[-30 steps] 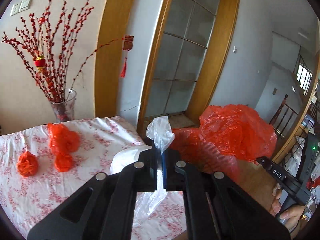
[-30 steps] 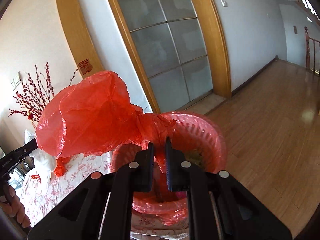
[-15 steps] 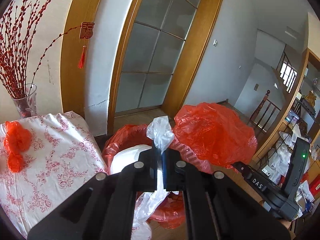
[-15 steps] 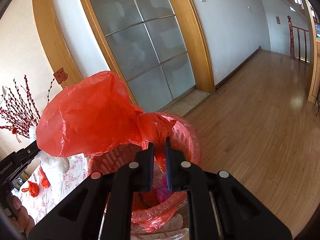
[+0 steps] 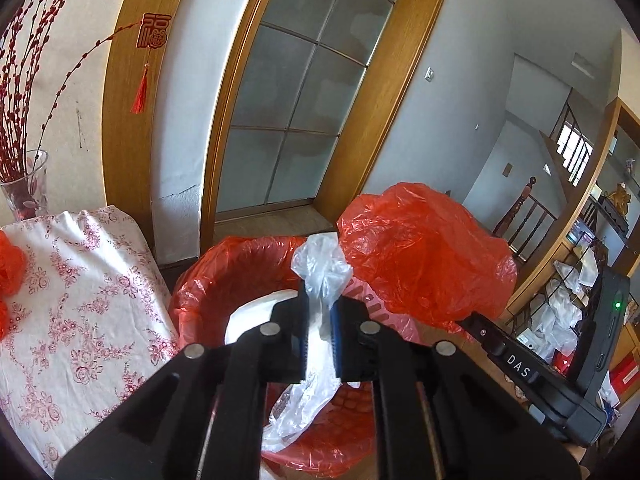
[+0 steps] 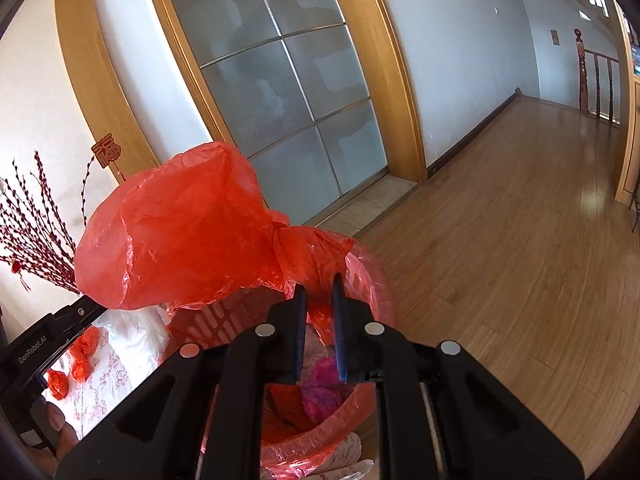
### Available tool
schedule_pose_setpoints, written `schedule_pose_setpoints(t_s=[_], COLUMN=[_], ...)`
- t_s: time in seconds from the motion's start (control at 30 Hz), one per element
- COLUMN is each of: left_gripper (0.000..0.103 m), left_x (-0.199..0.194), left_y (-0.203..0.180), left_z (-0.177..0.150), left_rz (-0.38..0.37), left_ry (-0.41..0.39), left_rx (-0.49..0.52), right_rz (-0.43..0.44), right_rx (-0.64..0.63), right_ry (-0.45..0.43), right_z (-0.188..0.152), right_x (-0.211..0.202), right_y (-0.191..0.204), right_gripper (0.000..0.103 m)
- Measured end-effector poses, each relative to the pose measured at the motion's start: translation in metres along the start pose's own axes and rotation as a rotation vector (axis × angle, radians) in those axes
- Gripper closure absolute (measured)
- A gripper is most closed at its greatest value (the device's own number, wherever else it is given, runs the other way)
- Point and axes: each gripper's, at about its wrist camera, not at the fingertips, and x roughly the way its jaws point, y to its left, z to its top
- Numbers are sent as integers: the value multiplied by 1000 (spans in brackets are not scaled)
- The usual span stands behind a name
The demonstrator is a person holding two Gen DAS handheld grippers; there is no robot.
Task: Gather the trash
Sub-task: 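Drop the red bag and white bag into the bin from both tools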
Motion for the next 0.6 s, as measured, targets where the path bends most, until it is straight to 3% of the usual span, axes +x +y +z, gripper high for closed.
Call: schedule_pose_setpoints(t_s=[0.07, 0.2, 0.47, 0.6], left_gripper=[75, 66, 57, 53], left_x=[3, 3, -15, -33], left_y=[4, 20, 43, 56], left_z=[-2, -5, -5, -9], left_rz=[17, 47, 108, 161], left_ry=[4, 9, -18, -37], left_rx=[-7, -28, -37, -32], right_rz=[-1, 0, -15, -26], right_rx=[-22, -41, -64, -91], right_ry=[13, 19, 14, -6], right_z=[-3, -10, -13, -13], right_x=[4, 5, 0, -6], right_y=[3, 5, 9, 15], right_gripper=[80, 48, 46, 41])
